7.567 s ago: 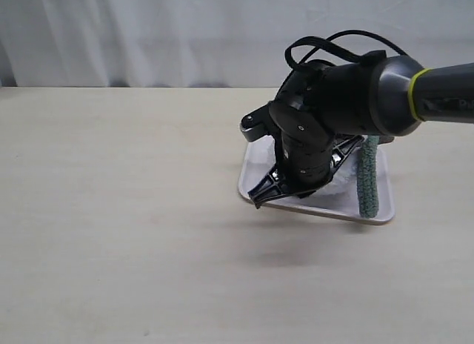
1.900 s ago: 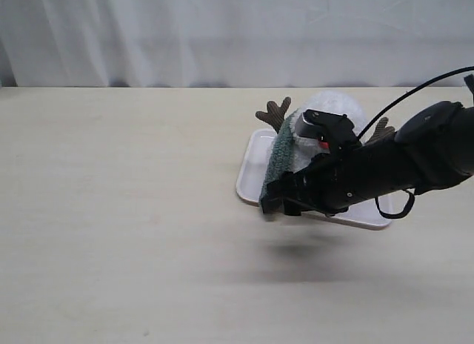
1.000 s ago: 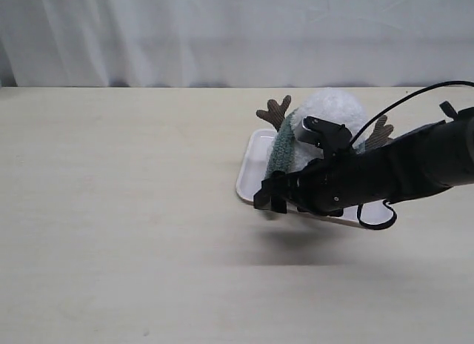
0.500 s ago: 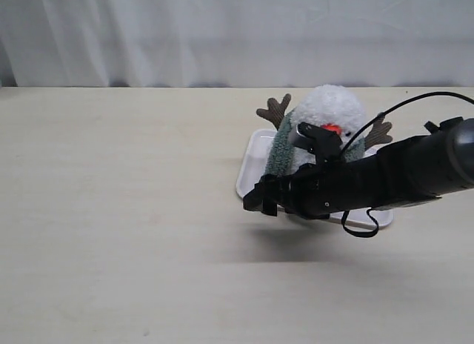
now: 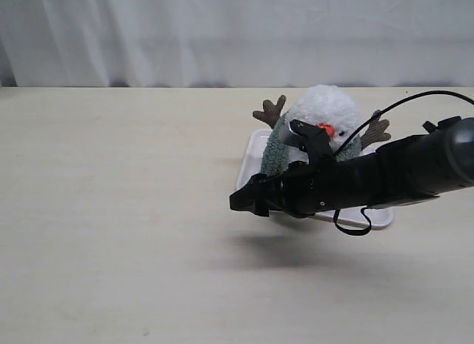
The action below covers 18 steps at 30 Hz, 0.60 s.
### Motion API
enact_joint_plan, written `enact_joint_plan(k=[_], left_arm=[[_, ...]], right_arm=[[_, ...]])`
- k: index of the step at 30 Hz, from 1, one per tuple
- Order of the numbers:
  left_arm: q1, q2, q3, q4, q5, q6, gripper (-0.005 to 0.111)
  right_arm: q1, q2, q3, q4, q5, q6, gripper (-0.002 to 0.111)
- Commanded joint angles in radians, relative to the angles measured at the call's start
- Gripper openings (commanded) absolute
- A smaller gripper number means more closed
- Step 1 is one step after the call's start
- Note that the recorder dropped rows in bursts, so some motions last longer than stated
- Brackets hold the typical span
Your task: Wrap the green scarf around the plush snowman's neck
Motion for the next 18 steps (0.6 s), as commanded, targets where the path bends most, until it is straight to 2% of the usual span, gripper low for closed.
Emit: enact_joint_plan(k=[1,12,18], left_arm=[[-0.010,-0.002,0.002,0.000,-0.011,-0.002,0.000],[-0.010,-0.002,0.002,0.000,-0.011,-0.002,0.000],[-0.010,-0.002,0.002,0.000,-0.011,-0.002,0.000]], right_arm=[[-0.003,0.000,-0.005,0.000,0.104,-0.021,0.078],[-0.003,0.000,-0.012,0.000,0.640,-0.046,0.078],[-0.003,-0.009,-0.031,0.000,0.643,-0.048,0.078]])
